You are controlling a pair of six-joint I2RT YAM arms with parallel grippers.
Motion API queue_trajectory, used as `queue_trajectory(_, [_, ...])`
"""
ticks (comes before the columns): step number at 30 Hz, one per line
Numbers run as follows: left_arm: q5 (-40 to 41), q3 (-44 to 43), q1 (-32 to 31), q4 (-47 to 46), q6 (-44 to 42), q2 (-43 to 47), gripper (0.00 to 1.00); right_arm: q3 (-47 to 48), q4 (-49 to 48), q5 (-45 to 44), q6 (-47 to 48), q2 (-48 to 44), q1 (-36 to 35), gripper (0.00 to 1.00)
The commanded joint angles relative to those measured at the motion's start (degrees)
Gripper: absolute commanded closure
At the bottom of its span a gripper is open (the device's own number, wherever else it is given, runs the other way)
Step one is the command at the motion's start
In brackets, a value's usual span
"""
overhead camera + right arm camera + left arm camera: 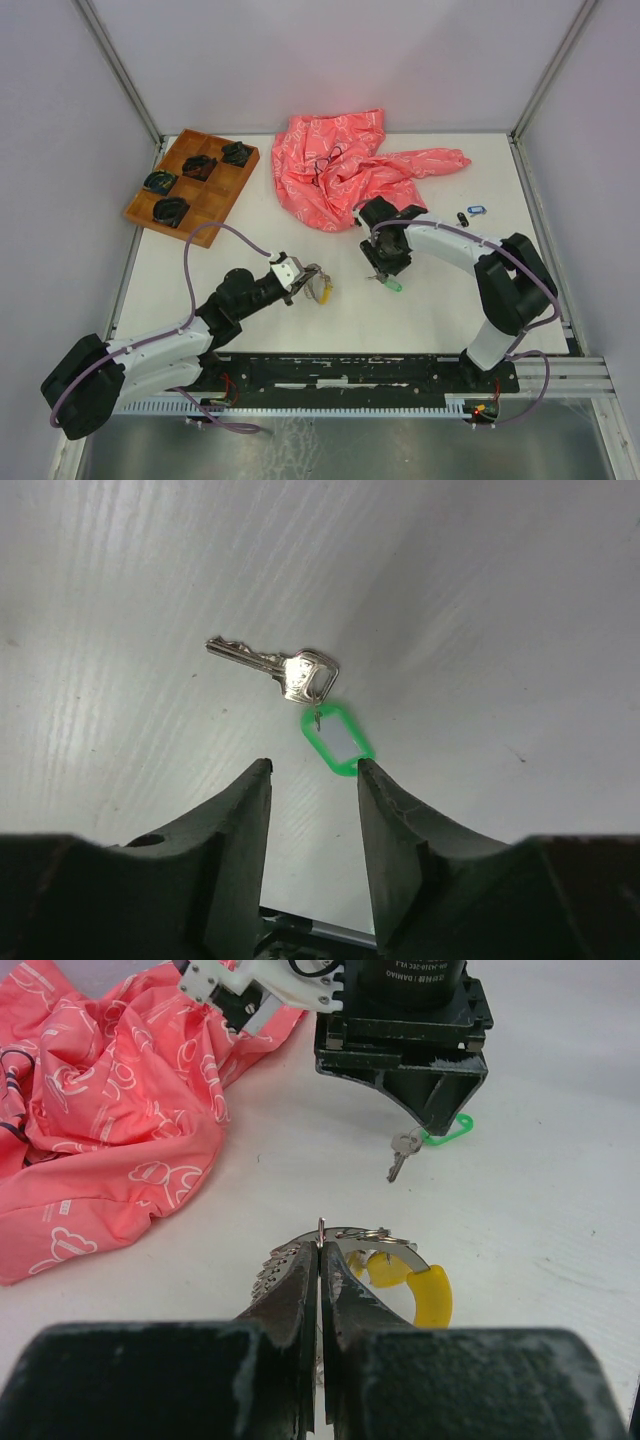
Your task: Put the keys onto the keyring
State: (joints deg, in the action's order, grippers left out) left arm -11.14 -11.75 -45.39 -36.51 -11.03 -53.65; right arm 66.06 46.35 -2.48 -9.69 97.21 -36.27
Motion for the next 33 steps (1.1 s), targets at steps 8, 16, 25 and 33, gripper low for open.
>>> queue_trajectory(8, [-1.8,-2.3,-0.1,-1.2,-1.2,-0.4,0.97,-6.8,-7.5,1.6,-4.3,-1.1,2.2,0.31])
queue_trajectory(16, [-1.8,-2.4,0.0,-1.2,-1.2,-0.7,0.97,-9.4,-8.4,8.2,-11.1,-1.0,0.8,0.35])
queue_trajectory(25, [-1.8,-2.6,-0.1,-0.9,-1.2,-0.4,0.97,-8.1,-17.3,17.5,-13.5,-3.5,-5.2,0.44])
queue_trajectory(33, [-1.2,-2.2,-0.1,-0.7,-1.3,0.5,0.97,-5.5,-11.6,5.7,-9.1,-8.2,-1.4,0.45])
